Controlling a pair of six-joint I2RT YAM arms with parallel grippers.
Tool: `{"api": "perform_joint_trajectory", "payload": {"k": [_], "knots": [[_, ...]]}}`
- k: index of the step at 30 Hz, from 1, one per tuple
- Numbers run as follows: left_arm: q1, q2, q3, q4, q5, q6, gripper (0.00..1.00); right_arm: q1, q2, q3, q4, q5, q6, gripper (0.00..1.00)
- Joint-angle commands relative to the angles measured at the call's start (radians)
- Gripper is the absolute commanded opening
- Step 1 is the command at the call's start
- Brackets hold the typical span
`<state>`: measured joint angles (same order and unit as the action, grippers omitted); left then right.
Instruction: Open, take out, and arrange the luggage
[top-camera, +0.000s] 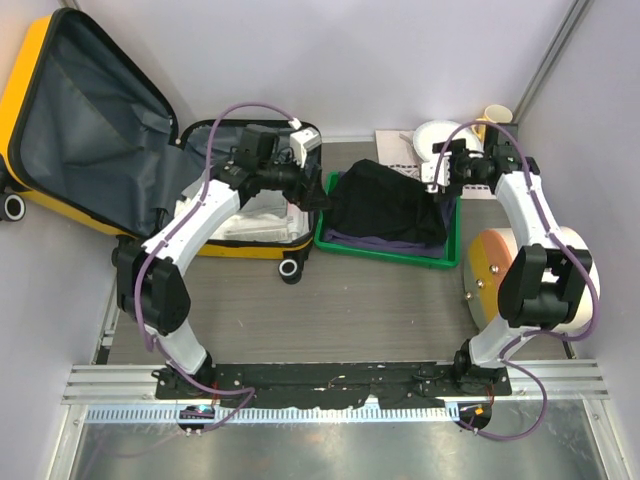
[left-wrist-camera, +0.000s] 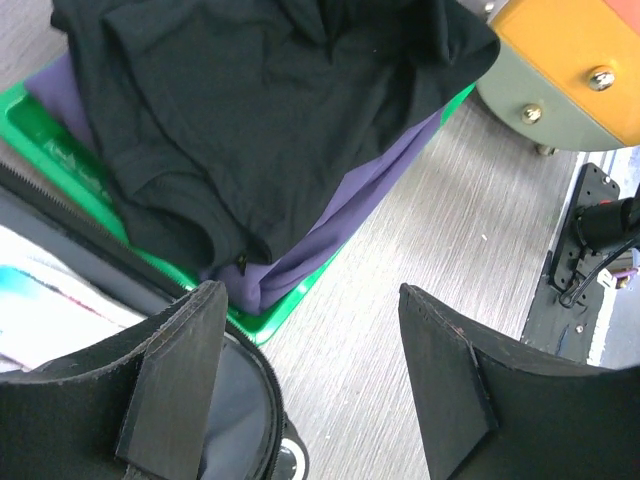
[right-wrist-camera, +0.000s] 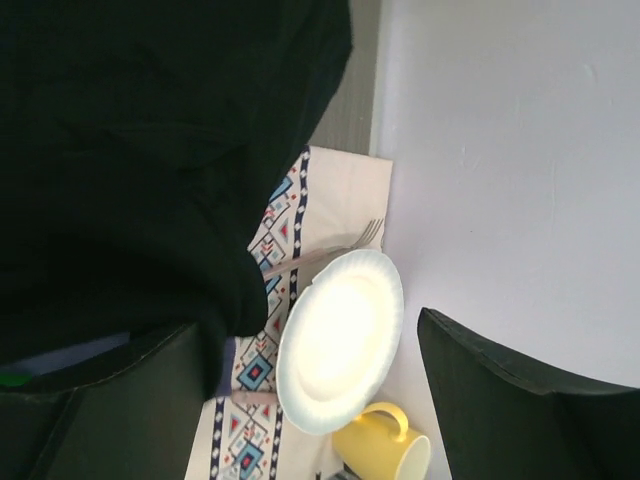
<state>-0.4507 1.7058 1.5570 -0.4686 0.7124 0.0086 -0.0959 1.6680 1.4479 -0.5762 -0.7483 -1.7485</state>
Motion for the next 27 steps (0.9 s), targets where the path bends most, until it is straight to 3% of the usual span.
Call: {"api": "perform_joint_trajectory", "payload": {"k": [1, 5, 10, 13, 14, 15, 17, 18, 20, 21, 24, 27], "knots": [[0.039, -0.035, -0.032, -0.018, 0.044, 0.018, 0.72, 0.025, -0.106, -0.002, -0.296, 0.093, -0.316, 0.86], [0.069, -0.047, -0.072, 0.001, 0.053, -0.012, 0.72, 0.053, -0.177, -0.116, -0.114, 0.236, -0.276, 0.86], [0.162, -0.048, -0.077, 0.033, 0.036, -0.102, 0.71, 0.064, -0.154, 0.018, -0.038, 0.297, -0.039, 0.86], [0.248, -0.037, -0.032, 0.012, -0.040, -0.133, 0.69, 0.096, -0.131, 0.145, 0.002, 0.328, 0.267, 0.84], [0.269, -0.034, -0.022, -0.001, -0.106, -0.128, 0.68, 0.155, -0.113, 0.181, 0.001, 0.343, 0.466, 0.82], [0.300, -0.025, -0.011, -0.034, -0.134, -0.115, 0.67, 0.183, -0.099, 0.213, 0.002, 0.357, 0.554, 0.80], [0.322, -0.012, 0.008, -0.064, -0.192, -0.041, 0.68, 0.232, -0.076, 0.291, -0.023, 0.389, 0.725, 0.77], [0.332, 0.003, 0.008, -0.083, -0.209, -0.015, 0.68, 0.283, -0.058, 0.305, -0.025, 0.391, 0.889, 0.76], [0.334, 0.026, 0.017, -0.110, -0.246, 0.068, 0.68, 0.315, -0.044, 0.299, -0.016, 0.374, 1.044, 0.74], [0.336, 0.056, 0.023, -0.134, -0.243, 0.091, 0.68, 0.327, -0.037, 0.283, 0.004, 0.359, 1.201, 0.73], [0.336, 0.113, 0.063, -0.174, -0.219, 0.159, 0.67, 0.332, -0.019, 0.163, 0.033, 0.326, 1.374, 0.68], [0.333, 0.188, 0.119, -0.199, -0.205, 0.186, 0.66, 0.328, -0.007, 0.048, 0.064, 0.369, 1.419, 0.67]]}}
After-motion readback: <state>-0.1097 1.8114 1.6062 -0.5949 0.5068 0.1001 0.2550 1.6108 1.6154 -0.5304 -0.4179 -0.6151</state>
